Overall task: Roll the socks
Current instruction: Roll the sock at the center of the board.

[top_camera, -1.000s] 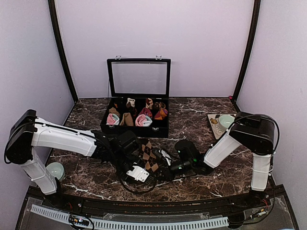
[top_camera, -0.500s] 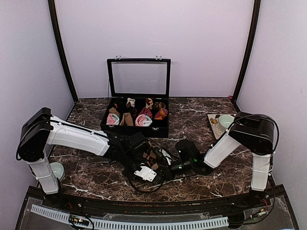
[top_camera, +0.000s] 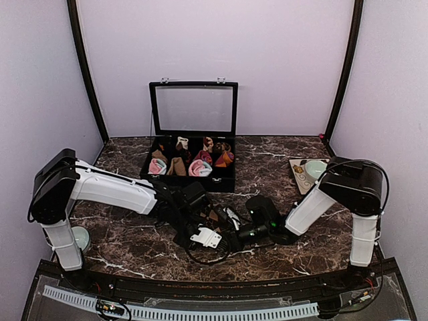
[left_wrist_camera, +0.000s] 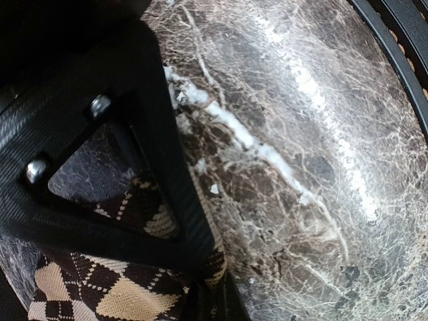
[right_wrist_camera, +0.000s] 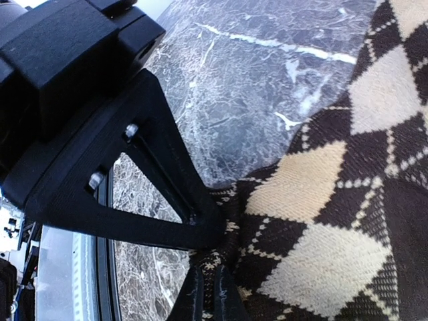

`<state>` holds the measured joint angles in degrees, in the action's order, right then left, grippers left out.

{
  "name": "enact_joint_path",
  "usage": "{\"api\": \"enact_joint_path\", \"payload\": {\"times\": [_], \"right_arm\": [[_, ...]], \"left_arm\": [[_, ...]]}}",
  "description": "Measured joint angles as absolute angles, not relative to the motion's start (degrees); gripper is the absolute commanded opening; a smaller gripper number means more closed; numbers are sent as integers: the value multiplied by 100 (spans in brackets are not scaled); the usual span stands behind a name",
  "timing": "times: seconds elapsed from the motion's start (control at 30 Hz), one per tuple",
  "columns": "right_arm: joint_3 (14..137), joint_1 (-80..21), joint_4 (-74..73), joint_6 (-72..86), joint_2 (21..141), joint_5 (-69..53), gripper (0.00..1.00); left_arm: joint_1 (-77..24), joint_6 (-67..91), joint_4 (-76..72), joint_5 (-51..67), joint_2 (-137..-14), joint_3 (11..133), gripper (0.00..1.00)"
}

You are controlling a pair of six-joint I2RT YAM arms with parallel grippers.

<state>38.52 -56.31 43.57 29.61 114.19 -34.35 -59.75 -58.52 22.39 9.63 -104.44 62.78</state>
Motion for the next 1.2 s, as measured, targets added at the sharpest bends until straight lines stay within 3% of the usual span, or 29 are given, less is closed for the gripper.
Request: {"api": "enact_joint_path", "payload": {"times": [0.1, 0.6, 0.63, 0.67, 0.7, 1.03, 1.2], "right_arm": [[3756, -5629, 4327, 3004, 11332, -3295, 35], [2523, -5583, 4130, 3057, 9996, -2237, 40], [2381, -5583, 4134, 3057, 9837, -2091, 45], [2263, -5590, 4117, 3052, 9673, -1966, 89], [2104, -5623, 4071, 3030, 9463, -1778, 98], [744, -6058, 4045, 2724, 6591, 1138, 100], [97, -6090, 4381, 2368, 5902, 1494, 87]], "left_arm": [[-5898, -5776, 2364, 1129, -10532, 6407, 0], [-5387, -5498, 3197, 2342, -11072, 7046, 0], [-5374, -5496, 3269, 2397, -11118, 7109, 0], [-5360, -5496, 3347, 2440, -11163, 7172, 0], [-5349, -5496, 3450, 2488, -11220, 7253, 0], [-5214, -5417, 4477, 3151, -11928, 8165, 0], [-5002, -5290, 5105, 3804, -12444, 8707, 0]]}}
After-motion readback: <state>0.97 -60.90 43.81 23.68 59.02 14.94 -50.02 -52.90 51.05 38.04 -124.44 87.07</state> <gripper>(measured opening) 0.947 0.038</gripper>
